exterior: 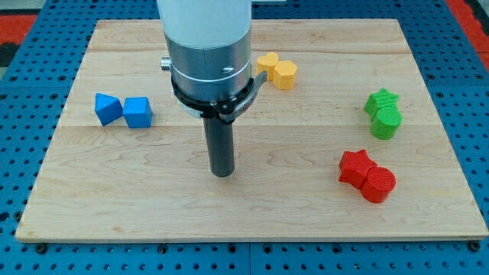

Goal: Push the blue cube above the triangle

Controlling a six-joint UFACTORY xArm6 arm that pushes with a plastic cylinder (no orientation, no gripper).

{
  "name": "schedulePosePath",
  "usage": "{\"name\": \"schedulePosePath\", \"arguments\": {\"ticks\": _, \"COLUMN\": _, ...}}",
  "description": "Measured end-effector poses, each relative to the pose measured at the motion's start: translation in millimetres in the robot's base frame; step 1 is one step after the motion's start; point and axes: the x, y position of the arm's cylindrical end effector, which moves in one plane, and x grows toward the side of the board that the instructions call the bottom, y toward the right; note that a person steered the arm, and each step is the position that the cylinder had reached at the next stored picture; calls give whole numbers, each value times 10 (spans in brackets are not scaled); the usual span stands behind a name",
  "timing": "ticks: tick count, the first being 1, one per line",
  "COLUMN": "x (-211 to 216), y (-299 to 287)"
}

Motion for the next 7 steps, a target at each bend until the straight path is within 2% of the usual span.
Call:
{"name": "schedulePosePath", "arguments": {"ticks": 1, "x": 0, "y": 0}}
{"name": "schedulePosePath", "arguments": {"ticks": 2, "x": -9, "y": -381}}
{"name": "schedulePosePath", "arguments": {"ticks": 3, "x": -321, "y": -1280}}
{"name": "schedulePosePath", "arguments": {"ticks": 4, "x": -736, "y": -1327}}
{"name": "schedulePosePath", "arguments": {"ticks": 5, "x": -1053, "y": -1125}}
{"name": "schedulePosePath", "arguments": {"ticks": 6, "x": -1027, "y": -1028}}
{"name": "schedulePosePath", "arguments": {"ticks": 7, "x": -1274, "y": -1021}}
